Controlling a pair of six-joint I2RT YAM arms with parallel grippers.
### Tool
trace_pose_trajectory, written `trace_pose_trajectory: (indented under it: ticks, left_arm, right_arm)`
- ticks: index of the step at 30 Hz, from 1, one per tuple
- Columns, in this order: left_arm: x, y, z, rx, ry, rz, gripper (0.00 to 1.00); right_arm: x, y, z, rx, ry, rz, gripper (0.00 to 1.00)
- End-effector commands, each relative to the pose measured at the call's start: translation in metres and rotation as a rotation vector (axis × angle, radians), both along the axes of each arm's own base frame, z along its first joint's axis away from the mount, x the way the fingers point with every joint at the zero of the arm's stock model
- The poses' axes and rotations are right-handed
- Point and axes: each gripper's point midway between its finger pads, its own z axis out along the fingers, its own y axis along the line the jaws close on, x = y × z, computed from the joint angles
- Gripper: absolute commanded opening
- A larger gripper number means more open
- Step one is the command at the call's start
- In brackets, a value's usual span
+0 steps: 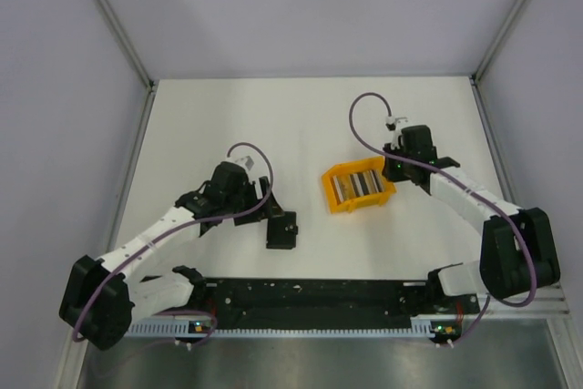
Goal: Put the credit cards into the card holder
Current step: Move the storage box to the center of the board.
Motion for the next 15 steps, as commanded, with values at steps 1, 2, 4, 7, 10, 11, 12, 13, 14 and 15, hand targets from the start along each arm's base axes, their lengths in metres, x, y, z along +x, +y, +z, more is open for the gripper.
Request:
trace_pose_trajectory:
  ticks: [1, 2, 4, 7, 10, 11, 12, 13, 14, 15]
  left_arm:
    - [0.011, -0.012, 0.018, -0.04, -0.064, -0.041, 0.81]
    - [0.011, -0.012, 0.018, -0.039, -0.064, -0.046, 0.81]
    - [0.01, -0.013, 0.018, -0.04, -0.061, -0.054, 0.81]
    - [0.009, -0.012, 0.017, -0.037, -0.059, -0.057, 0.81]
    - [0.008, -0.013, 0.016, -0.035, -0.058, -0.064, 0.81]
    - [0.008, -0.012, 0.016, -0.035, -0.058, -0.064, 0.81]
    - [0.009, -0.012, 0.015, -0.035, -0.058, -0.063, 0.81]
    - [0.008, -0.013, 0.016, -0.039, -0.057, -0.065, 0.81]
    - [0.008, -0.013, 0.015, -0.04, -0.055, -0.067, 0.81]
    - [0.008, -0.013, 0.016, -0.041, -0.057, -0.067, 0.81]
  right_arm:
    - [0.019, 0.014, 0.013, -0.006, -0.058, 0.156, 0.09]
    - [0.018, 0.013, 0.011, -0.014, -0.048, 0.167, 0.08]
    - [0.018, 0.014, 0.01, -0.026, -0.053, 0.191, 0.08]
    - [0.021, 0.01, 0.011, -0.07, -0.101, 0.228, 0.07]
    - [0.022, 0.007, 0.016, -0.078, -0.122, 0.221, 0.09]
    - [0.023, 0.004, 0.015, -0.093, -0.132, 0.217, 0.09]
    - [0.023, 0.003, 0.015, -0.099, -0.138, 0.215, 0.09]
    - [0.023, 0.002, 0.014, -0.098, -0.139, 0.217, 0.09]
    - [0.023, 0.004, 0.015, -0.094, -0.145, 0.221, 0.1]
    - [0.023, 0.004, 0.015, -0.088, -0.144, 0.221, 0.11]
